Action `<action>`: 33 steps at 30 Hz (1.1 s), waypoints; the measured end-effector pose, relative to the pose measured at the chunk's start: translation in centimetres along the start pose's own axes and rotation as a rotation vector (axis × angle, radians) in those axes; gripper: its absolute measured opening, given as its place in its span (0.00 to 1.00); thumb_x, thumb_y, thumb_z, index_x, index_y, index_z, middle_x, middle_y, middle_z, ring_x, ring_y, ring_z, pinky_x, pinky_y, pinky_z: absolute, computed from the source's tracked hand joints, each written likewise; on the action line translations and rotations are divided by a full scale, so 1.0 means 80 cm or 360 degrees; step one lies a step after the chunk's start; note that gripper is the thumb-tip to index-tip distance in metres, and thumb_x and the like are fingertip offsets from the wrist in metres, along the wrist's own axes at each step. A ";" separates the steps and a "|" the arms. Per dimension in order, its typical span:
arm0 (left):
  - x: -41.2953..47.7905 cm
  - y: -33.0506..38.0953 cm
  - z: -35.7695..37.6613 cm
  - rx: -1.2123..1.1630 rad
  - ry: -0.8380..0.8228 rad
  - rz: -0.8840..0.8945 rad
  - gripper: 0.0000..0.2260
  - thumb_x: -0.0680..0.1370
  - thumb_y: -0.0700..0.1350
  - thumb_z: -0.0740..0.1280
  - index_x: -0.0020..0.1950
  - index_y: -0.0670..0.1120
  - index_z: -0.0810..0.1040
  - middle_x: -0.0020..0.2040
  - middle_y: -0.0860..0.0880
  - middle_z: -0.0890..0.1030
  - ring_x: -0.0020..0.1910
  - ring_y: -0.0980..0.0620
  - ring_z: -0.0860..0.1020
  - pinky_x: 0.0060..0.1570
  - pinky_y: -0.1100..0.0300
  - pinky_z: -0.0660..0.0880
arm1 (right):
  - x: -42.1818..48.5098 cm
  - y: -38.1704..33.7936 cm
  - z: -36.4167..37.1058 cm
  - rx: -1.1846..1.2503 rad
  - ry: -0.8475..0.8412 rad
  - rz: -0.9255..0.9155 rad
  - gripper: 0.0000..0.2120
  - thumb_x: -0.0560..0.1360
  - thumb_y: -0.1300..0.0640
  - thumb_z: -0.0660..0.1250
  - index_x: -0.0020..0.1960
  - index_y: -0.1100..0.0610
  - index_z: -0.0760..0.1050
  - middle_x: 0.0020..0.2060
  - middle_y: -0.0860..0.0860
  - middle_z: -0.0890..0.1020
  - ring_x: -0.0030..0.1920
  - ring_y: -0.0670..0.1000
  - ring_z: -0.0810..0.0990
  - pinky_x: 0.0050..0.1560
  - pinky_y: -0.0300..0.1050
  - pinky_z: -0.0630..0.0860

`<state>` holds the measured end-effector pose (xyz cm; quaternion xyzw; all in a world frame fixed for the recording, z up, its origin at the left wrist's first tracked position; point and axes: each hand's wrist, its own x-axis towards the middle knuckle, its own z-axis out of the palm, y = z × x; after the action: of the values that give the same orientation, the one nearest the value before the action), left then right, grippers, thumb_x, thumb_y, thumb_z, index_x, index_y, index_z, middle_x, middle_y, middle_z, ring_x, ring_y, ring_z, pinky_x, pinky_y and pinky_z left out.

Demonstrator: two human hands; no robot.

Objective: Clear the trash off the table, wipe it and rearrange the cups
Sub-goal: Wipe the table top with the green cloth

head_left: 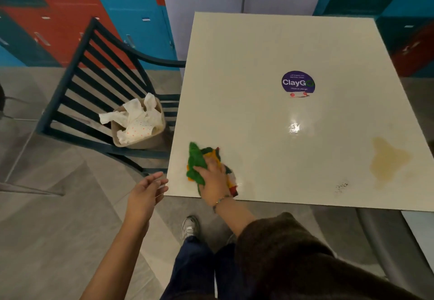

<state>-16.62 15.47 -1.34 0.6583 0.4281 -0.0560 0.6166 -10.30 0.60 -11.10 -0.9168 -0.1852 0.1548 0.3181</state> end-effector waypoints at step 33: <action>0.231 0.138 0.110 -0.0022 -0.0193 0.0062 0.08 0.80 0.38 0.58 0.53 0.45 0.76 0.50 0.44 0.80 0.46 0.50 0.78 0.54 0.54 0.74 | 0.266 0.028 -0.057 0.0012 0.0126 0.0037 0.20 0.73 0.60 0.64 0.65 0.52 0.73 0.73 0.54 0.64 0.72 0.59 0.59 0.75 0.50 0.50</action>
<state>5.96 18.46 -6.06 0.6575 0.3774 -0.0809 0.6470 10.87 5.90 -12.62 -0.9231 -0.1610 0.1227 0.3269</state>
